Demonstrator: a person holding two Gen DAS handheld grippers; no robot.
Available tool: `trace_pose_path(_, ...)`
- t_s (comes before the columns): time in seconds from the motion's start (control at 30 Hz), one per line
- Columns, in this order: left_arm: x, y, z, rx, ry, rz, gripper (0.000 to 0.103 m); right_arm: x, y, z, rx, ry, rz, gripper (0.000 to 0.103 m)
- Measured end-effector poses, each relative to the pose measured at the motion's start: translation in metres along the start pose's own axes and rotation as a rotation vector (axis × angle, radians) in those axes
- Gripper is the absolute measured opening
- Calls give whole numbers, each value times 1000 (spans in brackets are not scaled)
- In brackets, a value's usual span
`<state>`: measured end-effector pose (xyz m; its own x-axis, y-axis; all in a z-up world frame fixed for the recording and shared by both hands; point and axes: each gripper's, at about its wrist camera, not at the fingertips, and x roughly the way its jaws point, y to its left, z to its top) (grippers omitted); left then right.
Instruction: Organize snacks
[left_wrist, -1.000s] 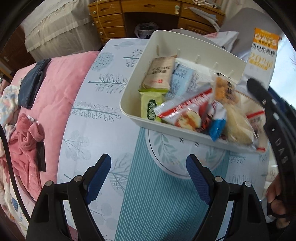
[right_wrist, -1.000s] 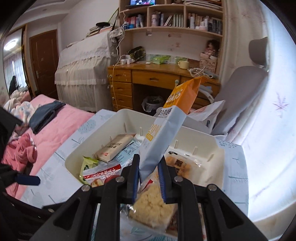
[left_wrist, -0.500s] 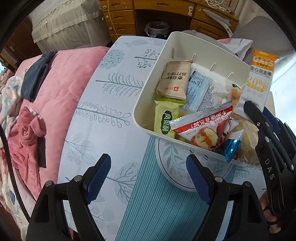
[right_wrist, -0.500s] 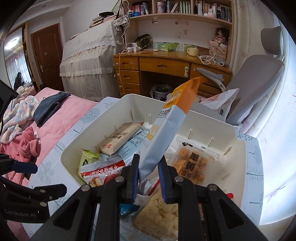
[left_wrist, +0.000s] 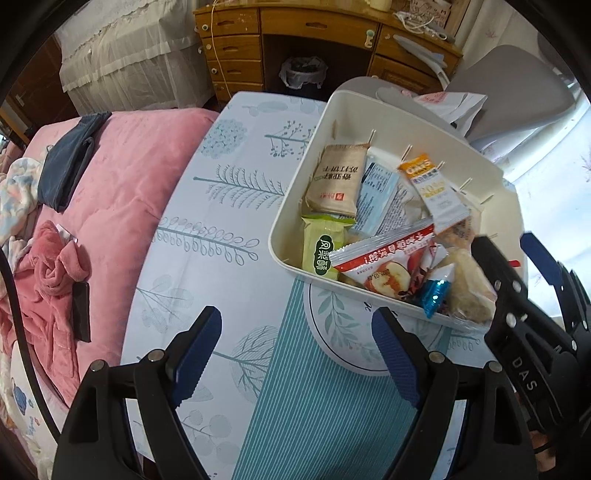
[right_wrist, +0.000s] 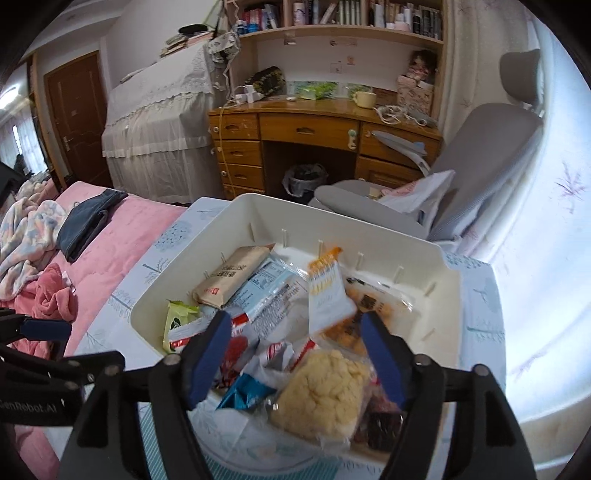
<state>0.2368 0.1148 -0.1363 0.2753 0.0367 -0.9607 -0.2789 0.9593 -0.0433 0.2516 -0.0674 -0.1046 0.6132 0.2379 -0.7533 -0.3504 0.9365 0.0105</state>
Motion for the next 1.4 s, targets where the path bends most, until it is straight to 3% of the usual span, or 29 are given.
trace_pose_path(0.13,-18,7,-11,5,-8,-53,83,-15,1,-7,25,55,-19,85)
trace_pose_path(0.23,-32,14,-26,30,-38,-43,83,-28,6,-20,44,113,-23,90)
trace_pose_path(0.4,-51,27,-57,106,-51,-76,83,-45,33,-56,-45,254,-113,93)
trace_pose_path(0.6,-70,54,-101,155,-47,-164,83,-83,53,-113,86,378,-129,94)
trace_pose_path(0.8,-92,74,-135,196,-44,-170,84,-126,69,-157,251,422,-100,97)
trace_pose_path(0.93,-117,81,-149,223,-86,-148,95,-154,80,-171,309,409,-64,98)
trace_pose_path(1.03,-130,80,-154,229,-105,-158,95,-166,83,-169,316,411,-54,98)
trace_pose_path(1.2,-140,65,-168,242,-82,-186,95,-190,87,-164,353,426,48,98)
trace_pose_path(1.4,-165,37,-190,325,-95,-133,95,-228,80,-163,403,400,60,98)
